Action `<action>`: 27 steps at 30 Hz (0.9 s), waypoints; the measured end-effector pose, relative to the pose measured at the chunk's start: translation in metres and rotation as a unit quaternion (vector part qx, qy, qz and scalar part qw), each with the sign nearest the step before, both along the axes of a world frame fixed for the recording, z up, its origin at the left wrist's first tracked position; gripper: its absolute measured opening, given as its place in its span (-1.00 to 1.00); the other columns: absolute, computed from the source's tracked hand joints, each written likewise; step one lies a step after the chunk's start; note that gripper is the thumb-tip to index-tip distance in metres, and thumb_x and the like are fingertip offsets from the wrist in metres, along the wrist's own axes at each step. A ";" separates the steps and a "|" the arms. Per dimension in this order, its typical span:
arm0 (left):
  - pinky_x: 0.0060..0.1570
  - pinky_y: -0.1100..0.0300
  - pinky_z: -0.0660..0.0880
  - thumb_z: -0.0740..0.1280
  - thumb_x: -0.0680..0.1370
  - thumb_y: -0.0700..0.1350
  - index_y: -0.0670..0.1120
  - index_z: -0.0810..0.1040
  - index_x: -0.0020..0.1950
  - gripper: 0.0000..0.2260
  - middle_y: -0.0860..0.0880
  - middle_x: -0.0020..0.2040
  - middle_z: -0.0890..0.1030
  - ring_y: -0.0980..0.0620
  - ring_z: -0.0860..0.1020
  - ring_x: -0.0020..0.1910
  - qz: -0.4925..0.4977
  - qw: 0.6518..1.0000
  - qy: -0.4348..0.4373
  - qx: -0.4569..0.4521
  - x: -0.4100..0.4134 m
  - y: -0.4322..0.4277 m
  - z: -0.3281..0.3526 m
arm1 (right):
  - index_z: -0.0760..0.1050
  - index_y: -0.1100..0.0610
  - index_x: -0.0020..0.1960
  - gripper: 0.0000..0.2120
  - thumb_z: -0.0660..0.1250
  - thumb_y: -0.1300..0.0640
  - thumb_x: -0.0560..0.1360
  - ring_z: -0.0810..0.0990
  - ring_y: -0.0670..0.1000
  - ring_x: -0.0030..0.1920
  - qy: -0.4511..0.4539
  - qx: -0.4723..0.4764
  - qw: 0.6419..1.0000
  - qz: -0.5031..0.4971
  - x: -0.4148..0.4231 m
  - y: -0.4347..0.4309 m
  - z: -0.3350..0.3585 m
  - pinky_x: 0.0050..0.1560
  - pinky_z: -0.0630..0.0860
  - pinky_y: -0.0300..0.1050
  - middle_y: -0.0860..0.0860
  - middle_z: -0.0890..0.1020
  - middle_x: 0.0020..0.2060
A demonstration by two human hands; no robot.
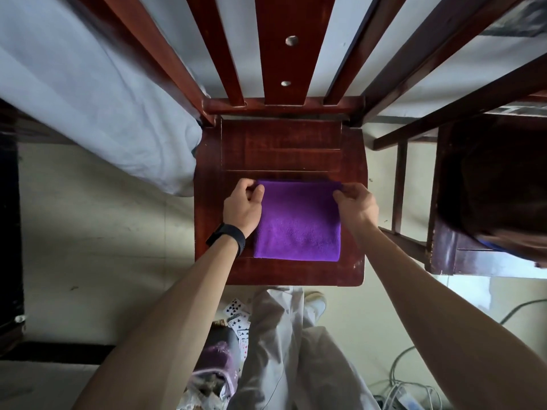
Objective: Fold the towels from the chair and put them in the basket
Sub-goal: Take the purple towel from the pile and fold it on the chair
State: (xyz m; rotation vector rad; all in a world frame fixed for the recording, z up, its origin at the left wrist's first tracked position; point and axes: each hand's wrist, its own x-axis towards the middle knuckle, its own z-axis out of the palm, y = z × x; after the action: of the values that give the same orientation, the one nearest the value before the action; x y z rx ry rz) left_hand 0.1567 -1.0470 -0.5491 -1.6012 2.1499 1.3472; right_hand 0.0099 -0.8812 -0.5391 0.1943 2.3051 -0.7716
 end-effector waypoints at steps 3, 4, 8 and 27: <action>-0.07 0.23 0.37 0.26 0.62 0.04 -0.09 0.53 0.22 -0.73 0.02 -0.13 0.56 -0.04 0.58 -0.03 -0.013 1.000 -0.005 -0.001 0.001 -0.002 -0.001 | 0.58 0.05 0.18 -0.78 0.36 0.08 0.55 0.56 0.00 -0.01 -0.001 0.002 1.000 0.008 -0.002 0.001 0.001 0.04 0.41 -0.21 -0.06 0.60 -0.08; -0.08 0.23 0.38 0.26 0.62 0.05 -0.09 0.53 0.21 -0.72 0.02 -0.13 0.57 -0.05 0.60 -0.03 -0.019 1.000 -0.005 -0.007 0.001 -0.003 -0.001 | 0.57 0.06 0.18 -0.78 0.36 0.08 0.55 0.56 0.01 -0.01 0.000 0.005 1.000 0.014 -0.002 0.000 0.001 0.03 0.40 -0.22 -0.05 0.60 -0.08; -0.13 0.11 0.53 0.26 0.59 0.14 -0.02 0.44 0.31 -0.63 -0.04 0.03 0.57 -0.05 0.58 0.00 -0.081 0.992 0.012 -0.095 0.002 0.002 0.001 | 0.49 0.10 0.23 -0.72 0.34 0.05 0.55 0.55 0.10 0.10 0.078 0.014 0.997 0.023 0.010 -0.003 0.001 0.13 0.39 -0.12 0.06 0.59 0.08; 0.49 -0.27 -0.05 0.10 0.56 0.32 0.08 0.02 0.61 -0.31 -0.07 0.62 -0.06 -0.07 -0.06 0.60 -0.395 0.870 -0.053 -0.289 0.040 0.034 -0.043 | -0.11 -0.04 0.63 -0.33 0.02 -0.25 0.63 -0.15 0.07 0.61 0.222 0.109 0.881 0.404 0.078 0.028 -0.044 0.54 -0.13 0.29 0.05 -0.11 0.62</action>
State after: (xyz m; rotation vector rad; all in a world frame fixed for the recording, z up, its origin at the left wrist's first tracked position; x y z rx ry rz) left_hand 0.1966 -1.0134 -0.5921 -0.6577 2.7956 0.3697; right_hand 0.0876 -0.8530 -0.5834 -0.8875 2.5487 -0.1173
